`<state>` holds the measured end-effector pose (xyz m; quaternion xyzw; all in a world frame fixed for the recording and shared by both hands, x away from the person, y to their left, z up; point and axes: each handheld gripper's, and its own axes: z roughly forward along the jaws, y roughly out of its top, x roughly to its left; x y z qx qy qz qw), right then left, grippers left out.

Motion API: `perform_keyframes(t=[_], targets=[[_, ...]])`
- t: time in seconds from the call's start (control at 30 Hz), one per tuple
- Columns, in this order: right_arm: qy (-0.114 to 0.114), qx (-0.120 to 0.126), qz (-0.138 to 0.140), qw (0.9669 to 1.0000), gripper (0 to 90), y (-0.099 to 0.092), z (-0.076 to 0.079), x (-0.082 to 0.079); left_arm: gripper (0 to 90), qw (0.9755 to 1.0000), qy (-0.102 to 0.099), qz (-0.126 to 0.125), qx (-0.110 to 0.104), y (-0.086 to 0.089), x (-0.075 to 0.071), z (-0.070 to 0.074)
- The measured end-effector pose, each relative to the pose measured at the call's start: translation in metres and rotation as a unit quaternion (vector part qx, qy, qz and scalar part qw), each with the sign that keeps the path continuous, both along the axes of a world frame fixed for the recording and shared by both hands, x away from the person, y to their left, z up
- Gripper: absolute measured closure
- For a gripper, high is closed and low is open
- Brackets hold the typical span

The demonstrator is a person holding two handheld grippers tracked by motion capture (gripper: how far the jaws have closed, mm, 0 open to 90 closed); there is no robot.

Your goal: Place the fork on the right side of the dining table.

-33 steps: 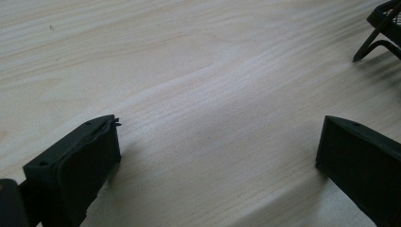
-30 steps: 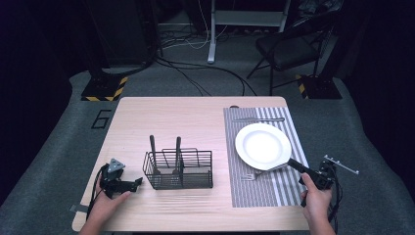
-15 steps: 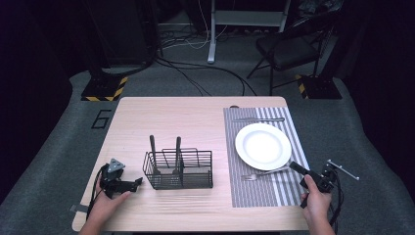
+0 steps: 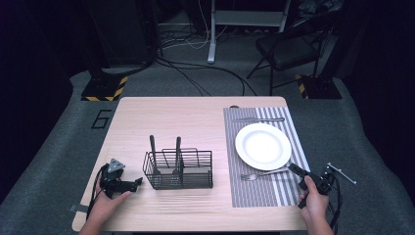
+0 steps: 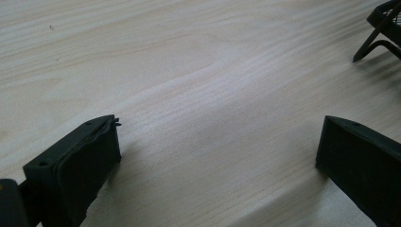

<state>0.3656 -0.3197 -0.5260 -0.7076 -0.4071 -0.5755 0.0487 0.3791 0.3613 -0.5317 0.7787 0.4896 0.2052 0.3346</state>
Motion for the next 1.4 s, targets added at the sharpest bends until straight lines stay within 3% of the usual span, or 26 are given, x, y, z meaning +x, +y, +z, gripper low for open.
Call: perform_keyframes(t=[0.13, 0.27, 0.4, 0.5, 0.67, 0.87, 1.17, 1.3, 1.37, 1.4], targets=[[0.018, 0.006, -0.006, 0.9998, 81.7, -0.001, -0.003, -0.001, 0.2, 1.0000, 0.000, 0.000, 0.000, 0.000, 0.000, 0.000], [0.024, -0.006, -0.012, 0.9996, 77.7, -0.001, -0.004, -0.001, 0.2, 1.0000, 0.000, 0.000, 0.000, 0.000, 0.000, 0.000], [0.029, -0.035, -0.018, 0.9988, 75.1, -0.001, -0.003, 0.000, 0.2, 1.0000, 0.000, 0.000, 0.000, 0.000, 0.000, 0.000], [0.038, -0.043, -0.020, 0.9982, 73.5, -0.001, -0.002, 0.000, 0.2, 1.0000, 0.000, 0.000, 0.000, 0.000, 0.000, 0.000], [0.029, -0.122, -0.014, 0.9919, 69.1, 0.001, 0.001, 0.001, 0.2, 1.0000, 0.002, -0.001, 0.001, 0.000, 0.000, 0.000], [0.032, -0.136, -0.026, 0.9899, 67.0, -0.002, 0.002, 0.000, 0.2, 1.0000, 0.001, 0.000, 0.000, 0.000, 0.000, 0.000], [0.011, -0.165, -0.031, 0.9858, 61.0, -0.001, 0.012, -0.003, 0.2, 1.0000, 0.005, -0.002, 0.002, 0.000, 0.000, 0.001], [-0.013, -0.191, -0.017, 0.9813, 58.1, 0.005, 0.023, -0.004, 0.2, 1.0000, 0.003, 0.000, 0.001, 0.000, 0.000, 0.000], [-0.023, -0.208, -0.002, 0.9778, 56.7, 0.010, 0.030, -0.003, 0.2, 1.0000, 0.000, 0.000, 0.000, 0.000, 0.000, 0.000], [-0.034, -0.223, 0.005, 0.9742, 56.5, 0.012, 0.033, -0.004, 0.2, 1.0000, 0.002, 0.000, 0.000, 0.000, 0.000, 0.000]])
